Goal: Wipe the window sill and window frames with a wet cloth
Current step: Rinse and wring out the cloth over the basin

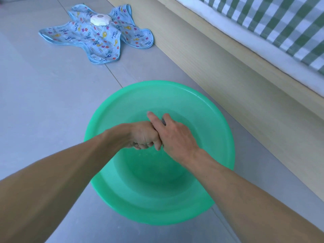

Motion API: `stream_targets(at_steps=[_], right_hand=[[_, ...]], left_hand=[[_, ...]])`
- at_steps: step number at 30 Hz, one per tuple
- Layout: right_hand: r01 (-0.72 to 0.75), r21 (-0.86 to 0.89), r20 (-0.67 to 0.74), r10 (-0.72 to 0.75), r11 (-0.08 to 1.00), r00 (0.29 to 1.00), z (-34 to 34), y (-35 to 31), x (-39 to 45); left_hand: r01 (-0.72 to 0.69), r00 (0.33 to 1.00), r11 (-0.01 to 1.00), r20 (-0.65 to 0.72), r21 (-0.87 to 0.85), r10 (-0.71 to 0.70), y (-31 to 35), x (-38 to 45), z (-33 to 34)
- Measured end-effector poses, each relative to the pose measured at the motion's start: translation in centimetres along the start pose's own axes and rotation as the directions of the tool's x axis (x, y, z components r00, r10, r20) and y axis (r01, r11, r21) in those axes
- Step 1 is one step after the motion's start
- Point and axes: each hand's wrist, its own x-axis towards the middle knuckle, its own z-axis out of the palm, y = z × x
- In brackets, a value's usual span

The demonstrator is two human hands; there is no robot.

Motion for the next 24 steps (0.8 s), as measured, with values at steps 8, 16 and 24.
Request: stream_targets(at_steps=[8, 16, 24], right_hand=[[-0.144, -0.051, 0.248, 0.152, 0.988, 0.957, -2.6, 0.4, 1.1], [-0.463, 0.197, 0.536, 0.300, 0.864, 0.789, -1.2, 0.2, 2.8], [0.059, -0.012, -0.082, -0.060, 0.998, 0.995, -0.1, 1.2, -0.7]], left_hand=[[0.164, 0.815, 0.576, -0.439, 0.801, 0.379, 0.8, -0.3, 2.0], [0.133, 0.589, 0.394, -0.392, 0.909, 0.707, -1.0, -0.5, 1.0], [0.046, 0.976, 0.993, -0.216, 0.106, -0.022, 0.0, 0.1, -0.1]])
